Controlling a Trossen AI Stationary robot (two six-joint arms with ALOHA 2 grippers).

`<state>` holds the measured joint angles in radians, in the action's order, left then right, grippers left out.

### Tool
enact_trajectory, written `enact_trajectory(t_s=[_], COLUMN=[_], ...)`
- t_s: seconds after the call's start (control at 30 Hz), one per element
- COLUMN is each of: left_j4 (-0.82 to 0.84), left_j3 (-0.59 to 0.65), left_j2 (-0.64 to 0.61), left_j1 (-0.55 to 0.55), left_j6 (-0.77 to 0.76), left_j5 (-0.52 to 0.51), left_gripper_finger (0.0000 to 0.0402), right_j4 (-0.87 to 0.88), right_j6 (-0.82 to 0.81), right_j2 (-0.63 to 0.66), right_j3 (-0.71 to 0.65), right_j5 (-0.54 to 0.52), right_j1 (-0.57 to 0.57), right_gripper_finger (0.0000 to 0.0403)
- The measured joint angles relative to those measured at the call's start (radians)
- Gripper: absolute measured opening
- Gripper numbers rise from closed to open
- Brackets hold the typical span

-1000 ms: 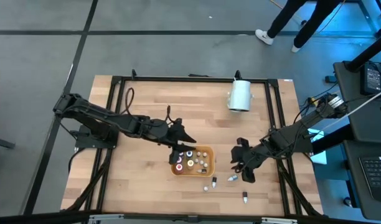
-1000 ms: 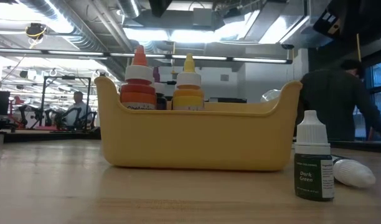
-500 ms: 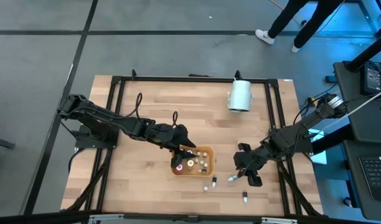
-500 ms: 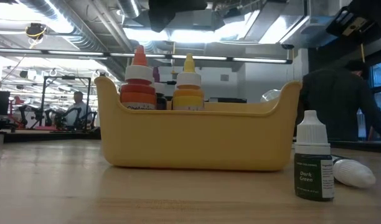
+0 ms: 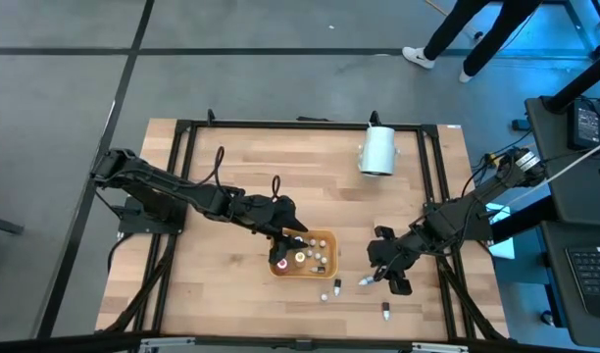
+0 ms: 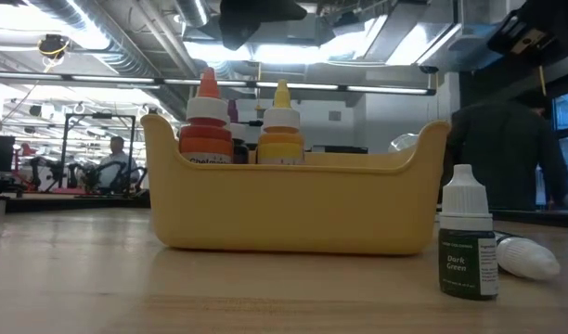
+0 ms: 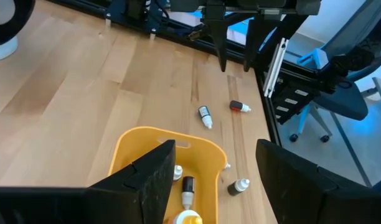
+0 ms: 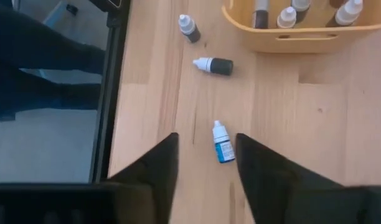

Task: Pick & Place food coloring
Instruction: Put the small blue food coloring bottle in the yellow bin

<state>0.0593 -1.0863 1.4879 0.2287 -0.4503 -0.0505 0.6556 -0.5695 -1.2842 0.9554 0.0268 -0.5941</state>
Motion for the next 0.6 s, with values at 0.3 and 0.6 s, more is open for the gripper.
enact_trajectory(t_s=[0.3, 0.6], left_j4=[0.0, 0.092], left_j3=[0.0, 0.0], left_j2=[0.0, 0.0], left_j1=[0.0, 0.015], left_j6=[0.0, 0.048], left_j5=[0.0, -0.016], left_gripper_finger=[0.0216, 0.0216], right_j4=[-0.047, -0.147], right_j6=[0.0, 0.077], right_j2=[-0.002, -0.063], right_j3=[0.0, 0.0], right_j5=[-0.085, -0.139], right_j1=[0.0, -0.011], right_gripper_finger=[0.0273, 0.0267])
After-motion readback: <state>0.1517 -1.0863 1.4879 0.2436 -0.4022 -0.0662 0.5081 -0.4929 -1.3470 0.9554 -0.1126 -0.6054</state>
